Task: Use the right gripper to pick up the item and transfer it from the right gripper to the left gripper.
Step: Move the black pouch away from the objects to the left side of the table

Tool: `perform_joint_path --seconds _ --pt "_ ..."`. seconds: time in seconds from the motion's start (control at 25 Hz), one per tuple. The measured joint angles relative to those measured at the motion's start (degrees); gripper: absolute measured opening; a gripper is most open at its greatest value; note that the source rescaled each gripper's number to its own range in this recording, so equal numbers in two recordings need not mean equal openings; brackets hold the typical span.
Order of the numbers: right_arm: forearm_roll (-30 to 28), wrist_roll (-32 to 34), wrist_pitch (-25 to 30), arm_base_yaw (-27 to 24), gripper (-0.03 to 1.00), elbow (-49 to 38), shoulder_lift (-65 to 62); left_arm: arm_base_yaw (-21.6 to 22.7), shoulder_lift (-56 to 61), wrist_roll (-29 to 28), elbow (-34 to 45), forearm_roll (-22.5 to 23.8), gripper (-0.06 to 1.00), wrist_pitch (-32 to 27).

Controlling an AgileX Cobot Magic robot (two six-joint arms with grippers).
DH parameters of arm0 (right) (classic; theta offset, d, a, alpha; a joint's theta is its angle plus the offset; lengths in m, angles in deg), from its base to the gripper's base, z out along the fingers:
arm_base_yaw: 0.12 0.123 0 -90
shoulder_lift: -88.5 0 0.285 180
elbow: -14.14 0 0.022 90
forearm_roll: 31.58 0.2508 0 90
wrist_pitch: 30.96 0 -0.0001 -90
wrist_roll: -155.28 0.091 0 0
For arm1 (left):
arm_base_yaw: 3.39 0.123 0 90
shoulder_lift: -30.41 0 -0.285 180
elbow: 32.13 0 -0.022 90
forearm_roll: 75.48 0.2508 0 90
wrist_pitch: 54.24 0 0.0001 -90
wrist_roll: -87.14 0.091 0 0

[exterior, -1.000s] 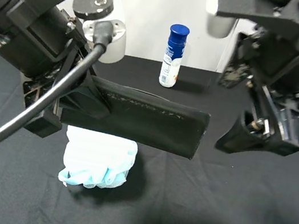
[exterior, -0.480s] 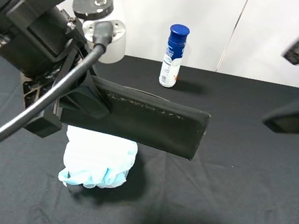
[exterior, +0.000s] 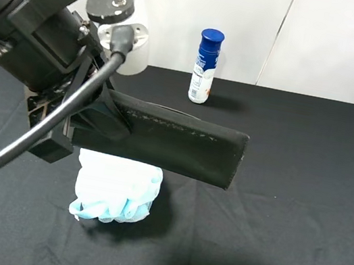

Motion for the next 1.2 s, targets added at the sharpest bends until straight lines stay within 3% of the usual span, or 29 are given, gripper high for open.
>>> perform_joint_path --seconds 0.24,0.6,0.92,1.2 --pt "-0.3 9.8 -2.2 0.0 1.0 -8.3 -13.1 0.0 0.0 0.0 0.0 0.0 0.0 0.0" --pt "4.8 12.9 -5.9 0.0 1.0 -16.0 -24.7 0.0 0.0 0.0 0.0 0.0 0.0 0.0" --pt "5.7 14.6 -10.6 0.0 1.0 -18.7 -25.2 0.0 0.0 0.0 0.0 -0.2 0.0 0.0" --pt "5.7 14.7 -10.8 0.0 1.0 -18.8 -25.2 0.0 0.0 0.0 0.0 -0.2 0.0 0.0"
